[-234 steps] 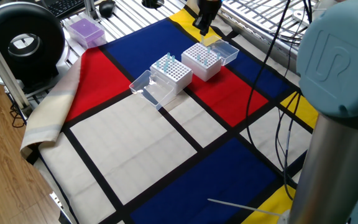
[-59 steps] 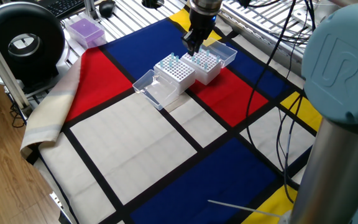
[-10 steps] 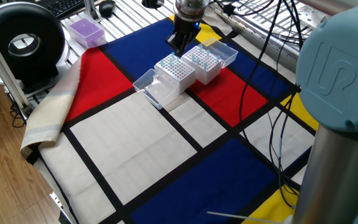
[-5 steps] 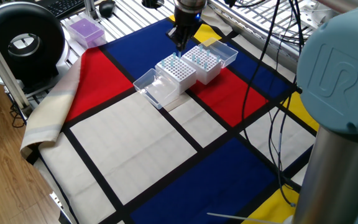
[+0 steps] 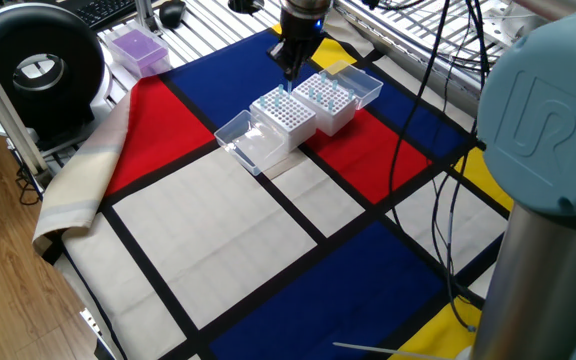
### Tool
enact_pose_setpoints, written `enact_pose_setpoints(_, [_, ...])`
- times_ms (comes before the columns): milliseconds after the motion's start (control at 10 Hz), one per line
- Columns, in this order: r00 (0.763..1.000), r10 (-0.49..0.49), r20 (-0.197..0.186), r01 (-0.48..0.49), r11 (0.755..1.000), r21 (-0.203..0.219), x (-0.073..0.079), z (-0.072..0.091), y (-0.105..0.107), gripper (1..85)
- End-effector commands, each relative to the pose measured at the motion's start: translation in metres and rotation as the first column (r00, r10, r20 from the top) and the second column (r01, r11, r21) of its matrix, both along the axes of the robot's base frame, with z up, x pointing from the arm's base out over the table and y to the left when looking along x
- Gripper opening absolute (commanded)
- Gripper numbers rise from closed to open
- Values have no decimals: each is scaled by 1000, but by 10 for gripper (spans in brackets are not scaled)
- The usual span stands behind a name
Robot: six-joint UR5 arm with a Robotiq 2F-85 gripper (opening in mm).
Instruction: Transfer all medium pipette tips from one holder to another
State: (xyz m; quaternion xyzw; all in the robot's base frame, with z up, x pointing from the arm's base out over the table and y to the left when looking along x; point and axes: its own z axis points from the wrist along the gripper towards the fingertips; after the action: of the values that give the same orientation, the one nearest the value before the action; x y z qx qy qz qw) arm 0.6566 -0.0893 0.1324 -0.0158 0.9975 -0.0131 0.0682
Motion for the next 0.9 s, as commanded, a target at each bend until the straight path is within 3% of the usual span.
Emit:
enact_pose_setpoints(0, [999, 35, 2, -35, 999, -18, 5, 8, -13, 80])
enact_pose_setpoints(800, [990, 139, 30, -138, 990, -42, 15, -6, -54, 73])
